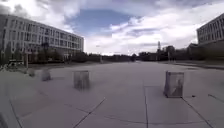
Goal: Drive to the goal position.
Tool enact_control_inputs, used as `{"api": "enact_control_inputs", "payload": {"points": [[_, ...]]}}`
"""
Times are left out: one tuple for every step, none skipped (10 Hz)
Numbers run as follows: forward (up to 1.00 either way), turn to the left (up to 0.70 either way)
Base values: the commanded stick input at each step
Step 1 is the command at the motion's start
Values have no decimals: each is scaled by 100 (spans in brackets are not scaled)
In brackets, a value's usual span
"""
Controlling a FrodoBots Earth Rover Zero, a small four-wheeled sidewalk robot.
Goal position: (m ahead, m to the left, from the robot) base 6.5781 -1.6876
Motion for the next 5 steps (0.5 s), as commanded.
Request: {"api": "enact_control_inputs", "payload": {"points": [[70, 0], [70, 0], [70, 0], [70, 0], [70, 0]]}}
